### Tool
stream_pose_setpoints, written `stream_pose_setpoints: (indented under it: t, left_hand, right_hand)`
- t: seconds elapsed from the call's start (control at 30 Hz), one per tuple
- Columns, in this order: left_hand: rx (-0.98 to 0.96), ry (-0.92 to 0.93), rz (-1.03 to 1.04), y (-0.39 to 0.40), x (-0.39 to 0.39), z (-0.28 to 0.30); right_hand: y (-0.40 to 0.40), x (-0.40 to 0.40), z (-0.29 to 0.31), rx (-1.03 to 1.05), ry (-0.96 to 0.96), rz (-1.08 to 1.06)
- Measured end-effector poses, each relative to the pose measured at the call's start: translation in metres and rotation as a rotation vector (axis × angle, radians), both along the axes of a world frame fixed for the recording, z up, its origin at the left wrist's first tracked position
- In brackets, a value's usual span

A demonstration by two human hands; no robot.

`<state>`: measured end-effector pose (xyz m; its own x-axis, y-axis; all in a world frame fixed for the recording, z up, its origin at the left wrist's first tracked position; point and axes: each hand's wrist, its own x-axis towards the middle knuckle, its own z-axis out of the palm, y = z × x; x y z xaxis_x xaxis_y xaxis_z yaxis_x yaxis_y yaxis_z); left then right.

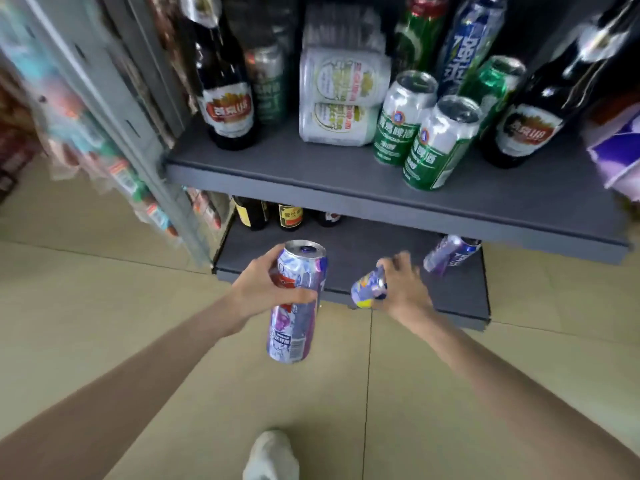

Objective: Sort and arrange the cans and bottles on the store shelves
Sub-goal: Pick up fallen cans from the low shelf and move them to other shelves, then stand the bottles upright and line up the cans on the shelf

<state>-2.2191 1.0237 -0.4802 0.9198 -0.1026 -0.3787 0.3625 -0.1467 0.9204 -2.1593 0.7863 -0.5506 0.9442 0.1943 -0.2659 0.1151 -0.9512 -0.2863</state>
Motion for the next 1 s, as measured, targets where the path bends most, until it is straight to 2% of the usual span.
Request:
stream_pose_setpoints:
  t: [0.13,0.33,0.47,0.53,0.67,0.77,0.9,1.0]
  left_hand:
    - [-0.029,0.081,-0.108,0.018,-0.028,0.11]
    - [-0.06,0.048,-0.265,0.017,-0.042,0.353]
    - [-0.145,-0.077,-0.367,-0.006,-0.026,0.498]
    - [-0.146,-0.176,-0.436,-0.018,-0.012,0.563]
    - [-0.098,-0.438,-0.53,-0.046,0.002,0.68]
    - [-0.096,-0.598,-0.527,-0.059,0.007,0.741]
    - [-0.132,-0.726,-0.414,-0.078,0.018,0.792]
    - [-0.187,-0.788,-0.234,-0.096,0.036,0.823]
  right_hand:
    - [0.017,-0.068,0.136,0.12,0.117,0.209]
    - [-0.008,-0.088,0.445,0.309,0.143,0.344]
    - [-0.027,-0.089,0.632,0.483,0.08,0.289]
    - [-0.038,-0.091,0.704,0.592,-0.029,0.213]
    - [-0.059,-0.099,0.806,0.845,-0.369,0.068]
    - [-0.072,-0.103,0.858,1.003,-0.553,0.01]
    - [-0.089,-0.097,0.901,1.192,-0.743,-0.059]
    - [-0.097,-0.078,0.923,1.274,-0.883,-0.127]
